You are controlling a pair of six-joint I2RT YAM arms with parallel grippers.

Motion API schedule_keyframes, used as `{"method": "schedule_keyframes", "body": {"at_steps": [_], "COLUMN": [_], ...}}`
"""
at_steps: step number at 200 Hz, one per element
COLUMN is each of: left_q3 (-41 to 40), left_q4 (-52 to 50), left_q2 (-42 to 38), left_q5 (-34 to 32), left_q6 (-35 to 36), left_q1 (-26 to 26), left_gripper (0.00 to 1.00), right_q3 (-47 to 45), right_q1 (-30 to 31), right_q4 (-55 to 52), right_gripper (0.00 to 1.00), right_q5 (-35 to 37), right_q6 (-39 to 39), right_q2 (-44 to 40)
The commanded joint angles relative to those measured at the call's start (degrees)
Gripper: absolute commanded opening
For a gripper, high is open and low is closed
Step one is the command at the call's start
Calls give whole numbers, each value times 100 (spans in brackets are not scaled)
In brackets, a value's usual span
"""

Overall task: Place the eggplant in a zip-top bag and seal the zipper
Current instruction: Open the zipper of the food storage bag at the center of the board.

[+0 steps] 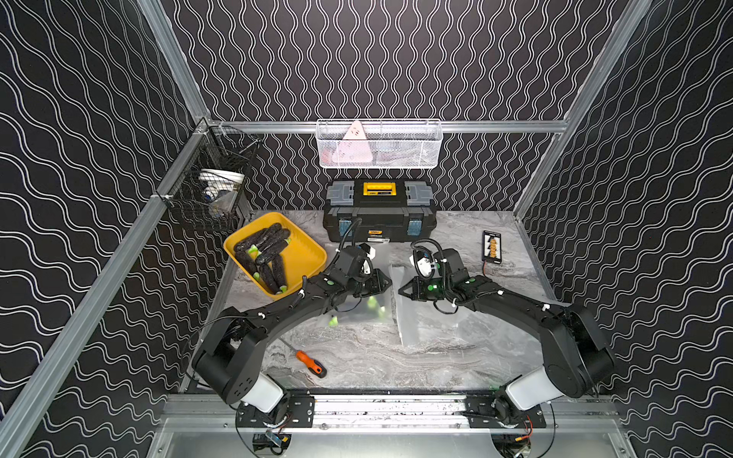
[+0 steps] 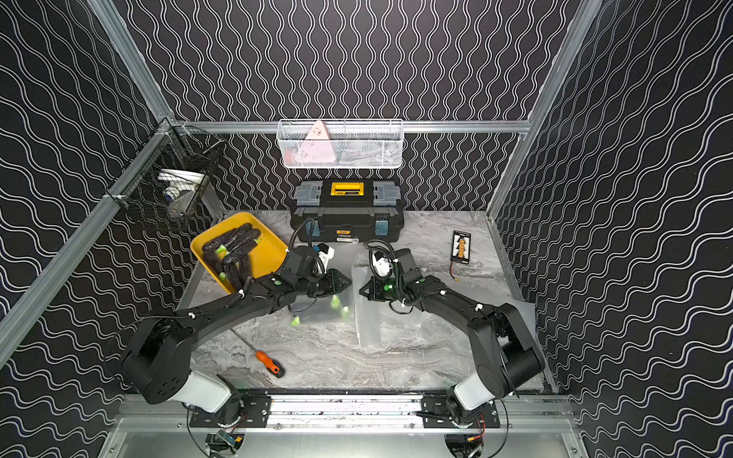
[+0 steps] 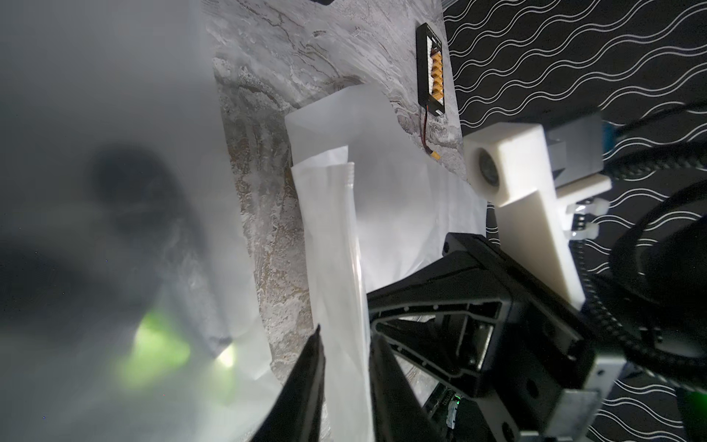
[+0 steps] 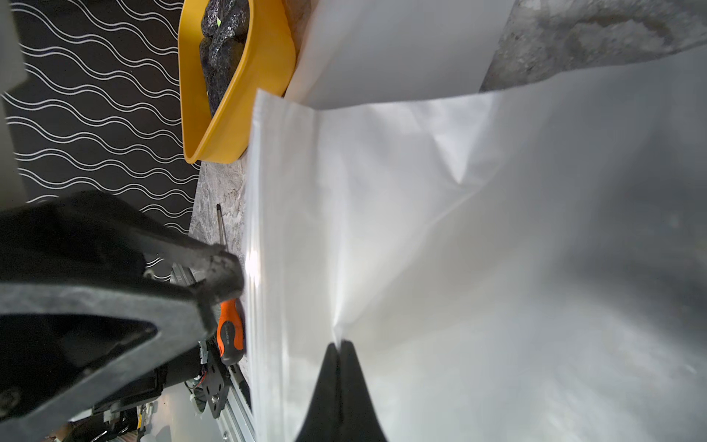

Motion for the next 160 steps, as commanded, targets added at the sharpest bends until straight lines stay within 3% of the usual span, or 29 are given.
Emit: {"method": "schedule_keyframes", "body": {"at_steps": [1, 160], "left_q3": [79, -79], "left_q4": [120, 62], "left_q2": [89, 28], "left_q5": [12, -66], "left_q6": [17, 34], "left_q1": [-36, -34], "left_gripper": [27, 20], "right_q3": [60, -38], "right_q1": [31, 23], "right_q4": [134, 332], "right_gripper": [0, 0], "right_q5": [4, -122], "right_q6": [38, 181], "right_q2": [-7, -82]}}
